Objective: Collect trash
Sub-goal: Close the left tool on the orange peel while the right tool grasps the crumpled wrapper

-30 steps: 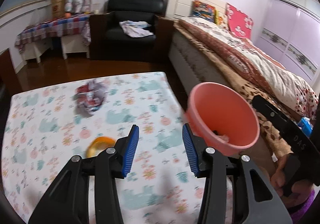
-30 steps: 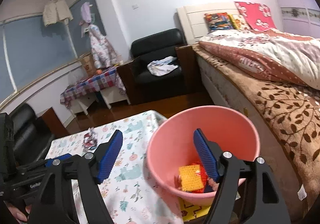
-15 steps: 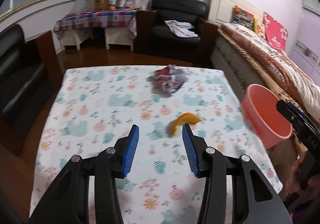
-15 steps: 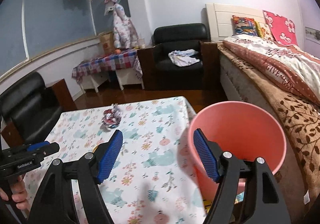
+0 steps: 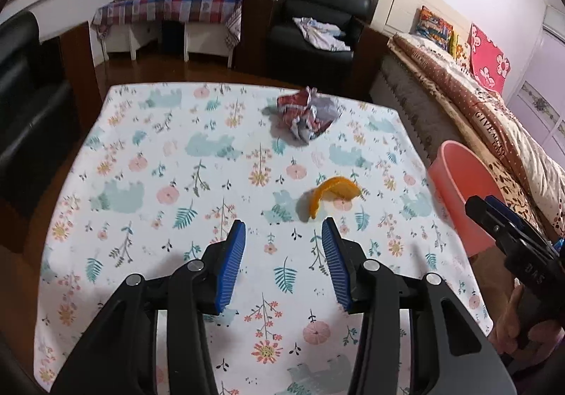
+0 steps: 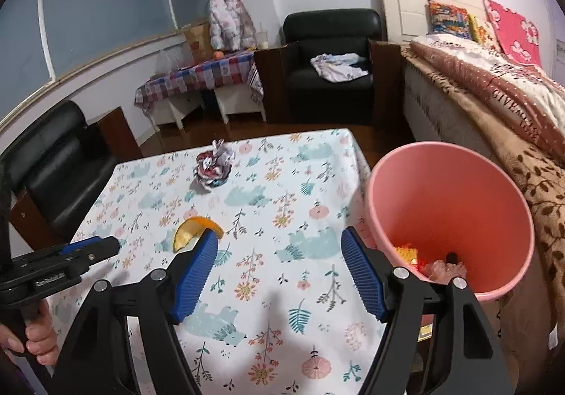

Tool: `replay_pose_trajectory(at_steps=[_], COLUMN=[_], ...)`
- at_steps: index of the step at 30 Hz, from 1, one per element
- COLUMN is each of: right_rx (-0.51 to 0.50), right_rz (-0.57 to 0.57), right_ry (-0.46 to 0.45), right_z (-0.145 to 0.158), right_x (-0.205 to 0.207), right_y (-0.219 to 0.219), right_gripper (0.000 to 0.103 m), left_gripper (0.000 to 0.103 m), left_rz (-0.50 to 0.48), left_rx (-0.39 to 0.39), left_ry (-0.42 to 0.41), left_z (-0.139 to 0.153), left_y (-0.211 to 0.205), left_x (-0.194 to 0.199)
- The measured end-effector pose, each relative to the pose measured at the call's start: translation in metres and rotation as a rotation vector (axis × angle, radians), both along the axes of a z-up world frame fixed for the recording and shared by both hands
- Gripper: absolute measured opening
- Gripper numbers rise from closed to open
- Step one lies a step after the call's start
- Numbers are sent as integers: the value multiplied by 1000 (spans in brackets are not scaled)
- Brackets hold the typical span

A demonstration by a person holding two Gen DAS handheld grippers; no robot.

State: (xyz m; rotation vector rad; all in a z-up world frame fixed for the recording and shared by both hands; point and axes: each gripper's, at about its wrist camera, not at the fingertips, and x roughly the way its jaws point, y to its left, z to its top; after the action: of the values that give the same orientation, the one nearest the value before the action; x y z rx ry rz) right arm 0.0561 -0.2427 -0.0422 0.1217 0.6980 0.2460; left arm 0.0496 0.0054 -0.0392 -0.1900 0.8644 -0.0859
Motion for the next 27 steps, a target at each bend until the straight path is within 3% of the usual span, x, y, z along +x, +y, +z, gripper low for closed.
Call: replay_pose_trajectory(at_steps=[13,21,27], right_rx=[28,42,79], right_rz=[75,90,105], right_ry=[63,106,94], right_z=[-23,-35,-29], right_x=[25,45,69], right_y=[18,28,36], right_gripper=[58,58,58], left_gripper=[45,27,7], left_rz=[-186,-207,-208], left_rx=[49,37,-8], left_ry=[10,55,69], left_z=[-23,-45,-53], left_y=[-25,-31,-28], left_x=[43,69,77])
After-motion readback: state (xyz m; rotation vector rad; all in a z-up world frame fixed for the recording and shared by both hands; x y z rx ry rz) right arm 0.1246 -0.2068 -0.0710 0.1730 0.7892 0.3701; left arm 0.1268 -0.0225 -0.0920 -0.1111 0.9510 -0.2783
